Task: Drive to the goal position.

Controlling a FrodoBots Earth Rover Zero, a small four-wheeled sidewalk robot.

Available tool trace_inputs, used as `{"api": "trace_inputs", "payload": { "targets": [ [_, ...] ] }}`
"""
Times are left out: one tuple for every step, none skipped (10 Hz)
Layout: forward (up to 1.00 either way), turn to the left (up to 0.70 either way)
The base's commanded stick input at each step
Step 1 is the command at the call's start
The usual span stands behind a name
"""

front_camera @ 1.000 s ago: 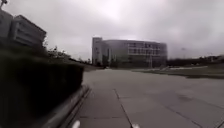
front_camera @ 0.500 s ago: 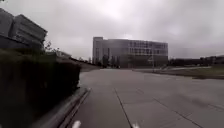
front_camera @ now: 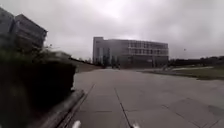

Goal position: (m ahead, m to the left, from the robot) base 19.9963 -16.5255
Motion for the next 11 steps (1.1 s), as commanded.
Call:
{"api": "trace_inputs", "payload": {
  "targets": [
    [0.7,-0.02],
    [0.7,0.0],
    [0.7,0.0],
    [0.7,0.0],
    [0.7,0.0],
    [0.7,0.0],
    [0.7,0.0],
    [0.7,0.0],
    [0.7,0.0],
    [0.7,0.0],
    [0.7,0.0]
  ]
}}
